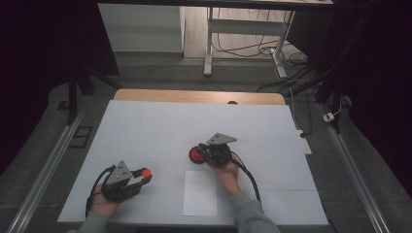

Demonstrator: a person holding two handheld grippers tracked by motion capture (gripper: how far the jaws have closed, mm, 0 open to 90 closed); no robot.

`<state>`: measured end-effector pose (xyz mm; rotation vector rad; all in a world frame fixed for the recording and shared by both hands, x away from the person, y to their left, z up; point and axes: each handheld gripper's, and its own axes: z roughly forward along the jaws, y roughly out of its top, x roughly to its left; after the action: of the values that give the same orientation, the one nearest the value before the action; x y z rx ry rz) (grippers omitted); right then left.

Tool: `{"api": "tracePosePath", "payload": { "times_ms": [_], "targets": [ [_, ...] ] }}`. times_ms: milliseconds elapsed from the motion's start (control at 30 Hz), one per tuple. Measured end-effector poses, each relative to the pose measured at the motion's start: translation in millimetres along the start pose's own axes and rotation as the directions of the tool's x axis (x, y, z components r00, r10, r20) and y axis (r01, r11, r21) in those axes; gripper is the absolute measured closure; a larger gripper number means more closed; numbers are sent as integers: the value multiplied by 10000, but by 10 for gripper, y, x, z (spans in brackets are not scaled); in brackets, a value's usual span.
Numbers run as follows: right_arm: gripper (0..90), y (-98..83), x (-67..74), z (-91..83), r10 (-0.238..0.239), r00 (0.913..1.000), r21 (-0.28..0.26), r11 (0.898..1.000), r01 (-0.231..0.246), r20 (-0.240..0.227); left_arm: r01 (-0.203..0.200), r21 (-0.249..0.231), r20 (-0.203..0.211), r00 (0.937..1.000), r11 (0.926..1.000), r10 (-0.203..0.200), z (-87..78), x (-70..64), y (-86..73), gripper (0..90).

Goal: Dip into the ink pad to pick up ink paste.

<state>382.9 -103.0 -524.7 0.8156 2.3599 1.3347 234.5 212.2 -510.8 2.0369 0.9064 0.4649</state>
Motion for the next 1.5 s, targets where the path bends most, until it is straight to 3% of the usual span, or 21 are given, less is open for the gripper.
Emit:
{"api": "tracePosePath", "payload": {
  "times_ms": [800,967,1267,1500],
  "targets": [
    [736,-4,-42,-9,323,9992,-73,9994,-325,-253,-4,-68,-56,10000,10000,4,-13,1,4,655],
    [736,43,-111,-137,852,9961,-882,9923,-869,-229,45,-96,4,10000,9999,-45,-13,11,5,654],
    [736,52,-112,-169,667,9975,-725,9950,-684,-253,51,-120,-3,10000,9999,-51,-17,7,7,654],
    [736,21,-104,-99,610,9979,-481,9969,-621,-238,71,-119,-20,10000,9999,-71,-22,6,4,654]
  ]
}}
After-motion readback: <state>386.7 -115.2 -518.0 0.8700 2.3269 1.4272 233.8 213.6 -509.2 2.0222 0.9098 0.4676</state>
